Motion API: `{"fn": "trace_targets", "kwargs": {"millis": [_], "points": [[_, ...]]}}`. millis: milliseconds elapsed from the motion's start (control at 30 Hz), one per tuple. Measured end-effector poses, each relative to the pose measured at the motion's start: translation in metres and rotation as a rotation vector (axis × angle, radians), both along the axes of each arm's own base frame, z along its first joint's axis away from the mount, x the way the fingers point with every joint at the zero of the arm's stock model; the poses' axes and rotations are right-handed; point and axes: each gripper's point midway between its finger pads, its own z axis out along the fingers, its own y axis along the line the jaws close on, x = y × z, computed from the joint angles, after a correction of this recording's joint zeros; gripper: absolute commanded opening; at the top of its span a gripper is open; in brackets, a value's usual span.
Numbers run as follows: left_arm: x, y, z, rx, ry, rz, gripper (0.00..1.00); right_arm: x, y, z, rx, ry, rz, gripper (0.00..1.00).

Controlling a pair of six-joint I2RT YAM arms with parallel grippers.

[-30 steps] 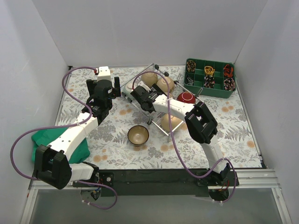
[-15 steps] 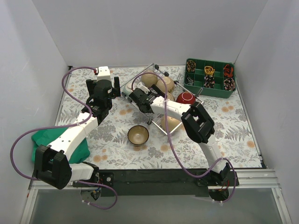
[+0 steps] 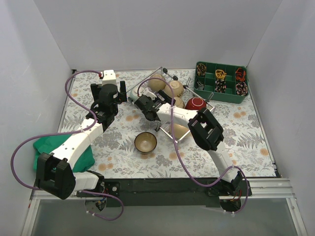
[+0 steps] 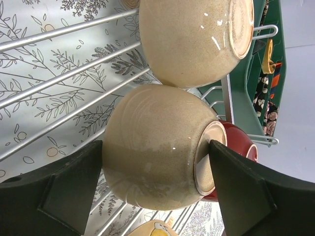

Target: Unload the bowls from the dish rack

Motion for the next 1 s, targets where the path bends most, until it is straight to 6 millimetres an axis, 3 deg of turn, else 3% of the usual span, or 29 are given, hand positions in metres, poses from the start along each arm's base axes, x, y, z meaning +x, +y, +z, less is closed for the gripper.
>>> {"fn": "trace_targets", "kwargs": {"millis": [133,267,500,700,1000], "points": [[0.000,0.000,0.000,0.000,0.000,0.001,0.98,0.000,0.001,0.001,-0.004,0.001,0.006,0.58],[0.000,0.001,0.000,0.000,0.000,0.002,0.98,-0.001,0.002,0.005,-0.005,0.017,0.026,0.40],[0.000,0.003,0.000,0.000,-0.001,0.008,0.98,-0.005,0.005,0.021,0.012,0.042,0.073,0.27],[0.000,0.004,0.001,-0.001,-0.003,0.008,0.98,-0.008,0.012,0.041,0.086,0.039,0.103,0.17],[0.000,0.006,0.001,-0.001,-0.003,0.013,0.98,-0.012,0.020,0.069,0.181,0.018,0.135,0.12]]}}
